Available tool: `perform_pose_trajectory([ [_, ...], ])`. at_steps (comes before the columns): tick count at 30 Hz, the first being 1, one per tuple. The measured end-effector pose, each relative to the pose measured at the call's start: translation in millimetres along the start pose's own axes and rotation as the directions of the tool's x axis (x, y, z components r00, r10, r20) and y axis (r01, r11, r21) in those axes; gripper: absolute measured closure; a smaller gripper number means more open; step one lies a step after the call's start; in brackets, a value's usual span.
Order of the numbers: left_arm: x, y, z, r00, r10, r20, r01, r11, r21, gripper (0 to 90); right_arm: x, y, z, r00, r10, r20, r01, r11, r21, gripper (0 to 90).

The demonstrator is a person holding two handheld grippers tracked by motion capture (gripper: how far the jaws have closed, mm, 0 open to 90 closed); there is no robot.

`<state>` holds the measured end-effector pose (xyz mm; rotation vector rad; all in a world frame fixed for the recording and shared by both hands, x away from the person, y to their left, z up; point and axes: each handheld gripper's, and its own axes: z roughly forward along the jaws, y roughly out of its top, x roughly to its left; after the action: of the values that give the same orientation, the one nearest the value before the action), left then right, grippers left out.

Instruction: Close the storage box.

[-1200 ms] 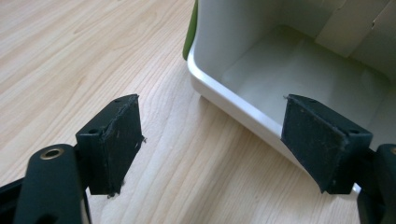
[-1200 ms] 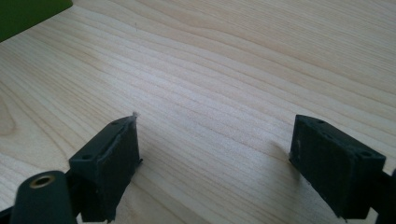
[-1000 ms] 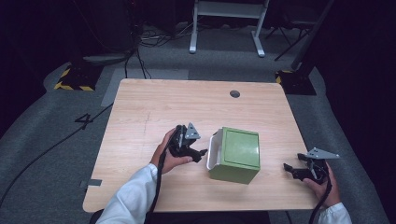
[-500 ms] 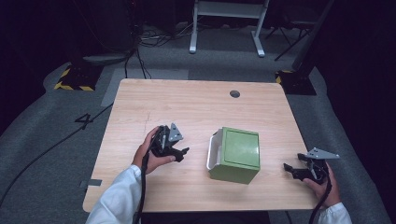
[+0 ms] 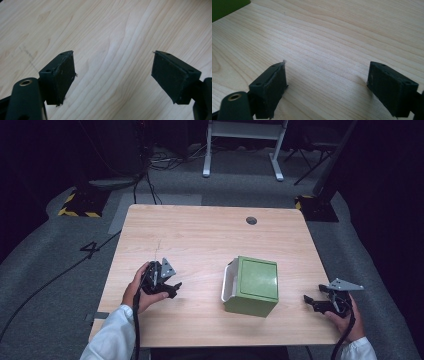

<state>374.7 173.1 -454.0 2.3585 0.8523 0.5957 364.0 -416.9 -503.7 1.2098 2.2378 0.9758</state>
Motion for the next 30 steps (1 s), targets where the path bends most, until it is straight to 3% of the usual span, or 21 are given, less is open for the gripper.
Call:
perform_pose_trajectory([
  [9,5.9,-32.3,-3.4,0.999,-0.037,-0.026,0.038,0.9987,0.036,19.2,0.2,0.0,-0.1,1.0,-0.002,0.001,0.002,1.0,-0.001,15.7],
  [20,14.0,-58.4,-4.5,0.9945,-0.104,-0.004,0.104,0.9934,0.048,18.2,0.3,-0.1,-0.1,1.0,-0.002,0.002,0.002,1.0,-0.002,15.7],
  [22,14.4,-62.8,-3.6,0.9947,-0.102,-0.011,0.102,0.993,0.059,18.2,0.2,0.0,-0.1,1.0,-0.002,0.001,0.002,1.0,-0.001,15.7],
  [28,21.3,-73.7,-5.7,0.9878,-0.154,0.026,0.152,0.9868,0.056,19.3,0.4,0.0,-0.1,1.0,-0.002,0.002,0.002,1.0,-0.001,15.8],
  [30,24.1,-78.5,-6.8,0.9804,-0.193,0.042,0.191,0.9806,0.046,18.6,0.3,0.0,-0.1,1.0,-0.002,0.001,0.002,1.0,-0.001,15.8],
])
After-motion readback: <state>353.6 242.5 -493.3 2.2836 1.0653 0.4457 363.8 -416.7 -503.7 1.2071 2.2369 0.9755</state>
